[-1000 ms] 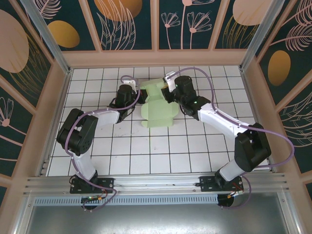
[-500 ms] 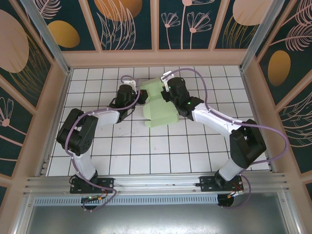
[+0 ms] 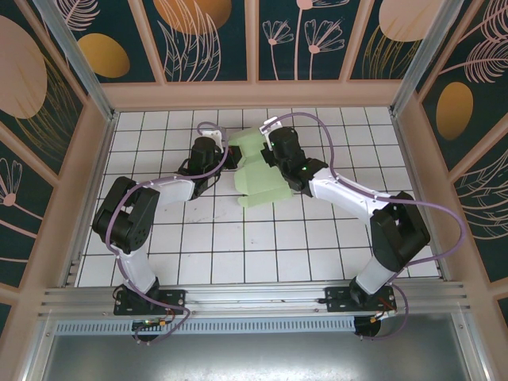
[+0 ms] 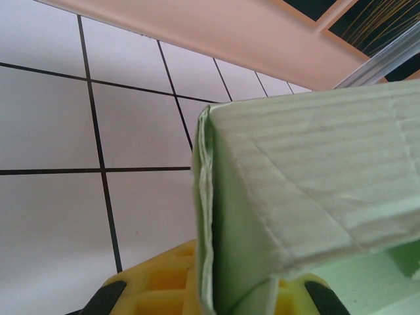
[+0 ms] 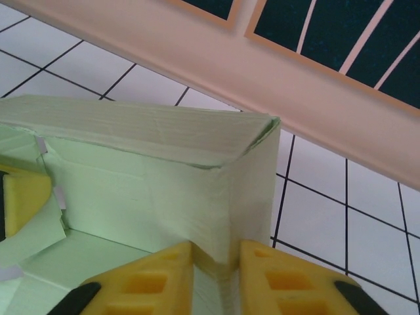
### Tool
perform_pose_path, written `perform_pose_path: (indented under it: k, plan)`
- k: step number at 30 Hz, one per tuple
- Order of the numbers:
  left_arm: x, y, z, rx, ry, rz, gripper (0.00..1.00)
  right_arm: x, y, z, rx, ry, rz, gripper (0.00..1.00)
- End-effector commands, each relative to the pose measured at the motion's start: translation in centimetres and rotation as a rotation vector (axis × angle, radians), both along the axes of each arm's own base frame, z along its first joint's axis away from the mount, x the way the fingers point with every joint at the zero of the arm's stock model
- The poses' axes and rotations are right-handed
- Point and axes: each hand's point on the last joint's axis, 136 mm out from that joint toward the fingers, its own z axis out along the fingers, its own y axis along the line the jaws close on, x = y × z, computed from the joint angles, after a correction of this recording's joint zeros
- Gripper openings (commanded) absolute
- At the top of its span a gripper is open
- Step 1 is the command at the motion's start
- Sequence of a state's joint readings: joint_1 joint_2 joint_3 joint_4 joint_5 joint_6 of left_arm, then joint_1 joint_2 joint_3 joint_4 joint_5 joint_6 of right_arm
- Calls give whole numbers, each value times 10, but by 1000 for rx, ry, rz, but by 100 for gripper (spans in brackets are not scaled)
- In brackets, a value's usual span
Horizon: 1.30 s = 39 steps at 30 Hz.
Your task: Fold the paper box
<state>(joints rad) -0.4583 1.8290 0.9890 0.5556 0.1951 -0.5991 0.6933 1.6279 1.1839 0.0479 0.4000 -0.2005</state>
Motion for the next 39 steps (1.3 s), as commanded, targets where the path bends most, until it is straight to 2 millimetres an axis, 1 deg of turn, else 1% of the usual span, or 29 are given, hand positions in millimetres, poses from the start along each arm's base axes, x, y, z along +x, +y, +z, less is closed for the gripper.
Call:
perform_pose_path:
  k: [1,2,5,7,8,9,11,13,14,17,27,31,32,33,35,36,37,38,39]
  plan:
    - [-5,-31,74,-137,-167,-120,0,-4,-6,-18,-34,52,-10,18]
    - [-5,-31,74,-139,-168,-122,0,-4,-6,-19,-39,55,-12,19]
    - [-5,-31,74,-142,-168,-123,0,-3,-5,-23,-49,66,-13,33]
    - [-6,-31,75,-142,-169,-124,0,-2,-5,-24,-45,66,-14,34]
    - [-6,-30,74,-139,-169,-122,0,-1,-4,-23,-43,67,-16,34]
    - [-6,-30,76,-138,-172,-122,0,-1,-5,-24,-46,66,-22,31]
    - [-6,-29,76,-135,-174,-120,0,1,-7,-24,-57,65,-36,23]
    - [-7,-30,76,-135,-174,-122,0,3,-9,-24,-72,63,-50,11]
    - [-6,-30,77,-136,-174,-122,0,3,-10,-25,-83,63,-55,7]
    - [-6,-31,77,-140,-174,-127,0,5,-12,-27,-109,57,-78,0]
    - [-3,-33,80,-148,-153,-123,0,15,-15,-40,-244,21,-191,0]
    - [-1,-34,80,-154,-138,-122,0,21,-23,-45,-327,-11,-281,0]
    - [-1,-35,81,-156,-137,-123,0,22,-25,-45,-334,-19,-301,5]
    - [-1,-35,80,-156,-133,-125,0,23,-26,-44,-332,-24,-308,8]
    - [0,-35,80,-157,-129,-126,0,23,-27,-43,-321,-33,-314,12]
    - [0,-35,80,-157,-129,-125,0,23,-27,-42,-322,-36,-313,10]
    - [-1,-36,80,-157,-127,-126,0,23,-27,-42,-325,-37,-313,3]
    - [0,-35,80,-158,-127,-125,0,23,-27,-42,-332,-38,-315,0]
    - [0,-36,79,-160,-125,-125,0,24,-28,-42,-340,-39,-317,0]
